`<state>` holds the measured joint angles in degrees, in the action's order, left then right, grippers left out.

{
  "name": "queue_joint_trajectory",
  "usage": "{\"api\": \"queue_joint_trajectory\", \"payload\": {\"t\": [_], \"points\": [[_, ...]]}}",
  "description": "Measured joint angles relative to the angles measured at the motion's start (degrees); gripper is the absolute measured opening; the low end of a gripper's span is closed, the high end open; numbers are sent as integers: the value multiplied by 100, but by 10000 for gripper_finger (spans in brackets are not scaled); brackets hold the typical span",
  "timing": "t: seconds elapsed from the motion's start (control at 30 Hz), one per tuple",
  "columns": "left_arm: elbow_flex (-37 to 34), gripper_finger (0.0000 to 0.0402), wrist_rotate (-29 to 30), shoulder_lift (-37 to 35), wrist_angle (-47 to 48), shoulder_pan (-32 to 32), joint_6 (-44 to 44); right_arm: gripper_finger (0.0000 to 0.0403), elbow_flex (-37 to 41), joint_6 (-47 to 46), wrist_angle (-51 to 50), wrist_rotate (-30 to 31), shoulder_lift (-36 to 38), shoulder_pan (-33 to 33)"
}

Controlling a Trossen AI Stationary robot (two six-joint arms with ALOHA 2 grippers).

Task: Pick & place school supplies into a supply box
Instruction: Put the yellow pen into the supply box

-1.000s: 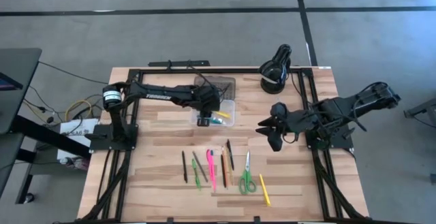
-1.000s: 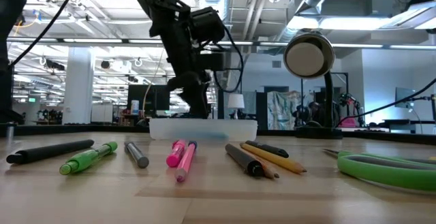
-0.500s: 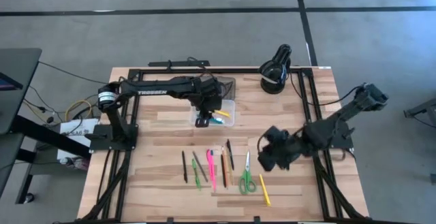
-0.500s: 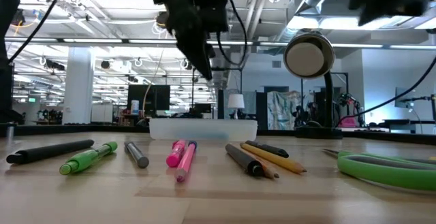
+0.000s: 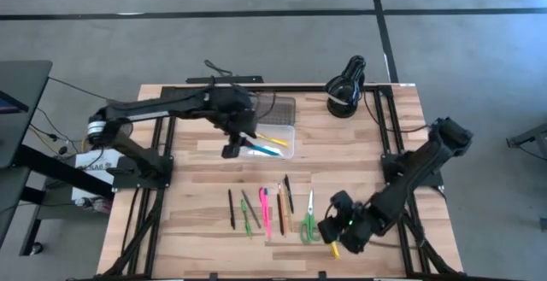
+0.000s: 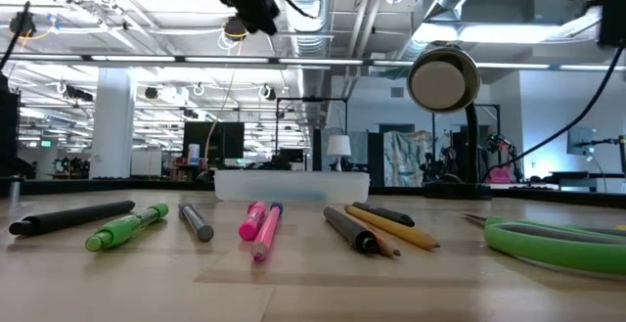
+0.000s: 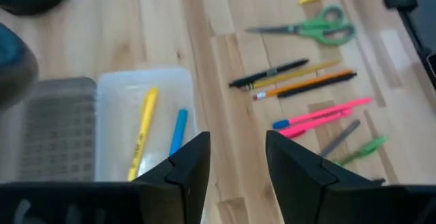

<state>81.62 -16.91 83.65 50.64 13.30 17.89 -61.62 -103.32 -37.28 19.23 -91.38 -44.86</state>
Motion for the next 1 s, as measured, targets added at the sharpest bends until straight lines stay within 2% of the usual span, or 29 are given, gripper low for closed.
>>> {"api": "queue_joint_trajectory", "payload": {"t": [0.17, 0.3, 0.43, 0.7, 1.0], "points": [[-508, 137, 443, -730, -268, 0, -228, 138, -211, -921, 45, -162, -491, -147], [-803, 137, 773, -1235, -291, 5, -419, 138, -451, -1218, -217, -796, -790, -165], [-1062, 137, 1030, -1594, -314, 5, -692, 138, -596, -1240, -372, -1150, -1018, -116], [-1615, 137, 1175, -2132, -640, 5, -1222, 138, -568, -1240, -568, -1274, -1114, 87], [-1794, 137, 1178, -2272, -722, 2, -1469, 138, -362, -1159, -314, -1430, -1114, 100]]}}
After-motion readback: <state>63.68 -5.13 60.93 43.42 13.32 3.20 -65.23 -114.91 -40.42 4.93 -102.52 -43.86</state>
